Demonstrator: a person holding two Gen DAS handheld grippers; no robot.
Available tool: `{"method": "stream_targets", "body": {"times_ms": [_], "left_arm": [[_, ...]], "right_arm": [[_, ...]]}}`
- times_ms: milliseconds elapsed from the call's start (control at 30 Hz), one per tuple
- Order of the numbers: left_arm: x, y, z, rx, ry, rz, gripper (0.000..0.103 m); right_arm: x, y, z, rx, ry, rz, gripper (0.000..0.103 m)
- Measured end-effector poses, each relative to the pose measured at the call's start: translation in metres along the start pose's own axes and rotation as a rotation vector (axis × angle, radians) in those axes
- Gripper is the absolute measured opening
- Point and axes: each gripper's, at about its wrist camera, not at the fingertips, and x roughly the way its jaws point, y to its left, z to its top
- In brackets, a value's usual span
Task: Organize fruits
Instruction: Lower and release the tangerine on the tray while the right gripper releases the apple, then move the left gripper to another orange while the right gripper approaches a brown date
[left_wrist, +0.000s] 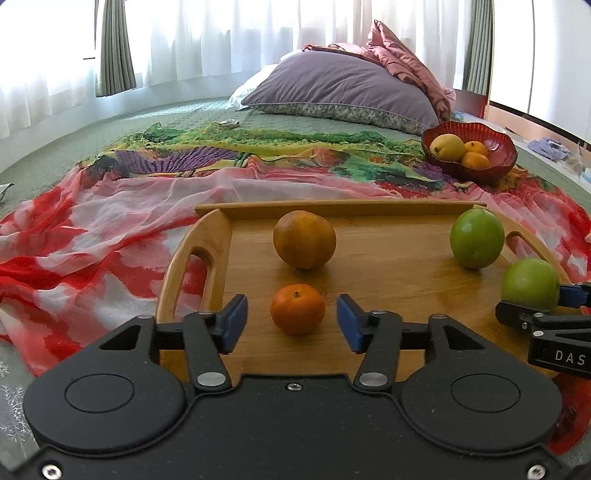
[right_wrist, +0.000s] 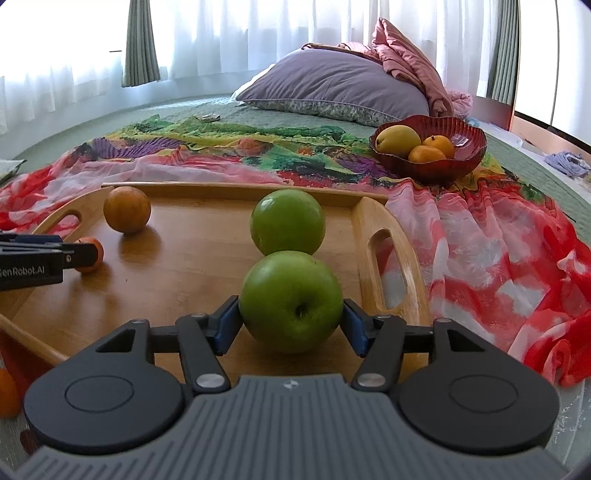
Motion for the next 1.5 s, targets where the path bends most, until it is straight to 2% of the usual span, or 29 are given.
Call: {"method": "stream_targets", "body": {"times_ms": [200,467,900,1500], "left_arm": [[-0.015,0.0,-0.005,0.015,-0.021,0.003,0.077],[-0.038,-0.001,-0.011,0.031,-0.047,-0.014,0.085],[-0.069,-0.004,-0.027,0.045,-0.06,-0.036,0.089],[-0.11,-0.004,-0.063,0.06,-0.068,-0.064,0.092]], "right_arm": [[-0.008,-0.003,-0.005,-0.009,0.005,-0.001,0.076],[-0.019,-0.011,-0.014,0.01,0.003,0.001,0.078],[-0.05,-0.017,-0.018,-0.012,-0.046,-0.008,0.079],[-0.095,-0.008,-0.05,-0.059,-0.078,0.05,0.08]]}}
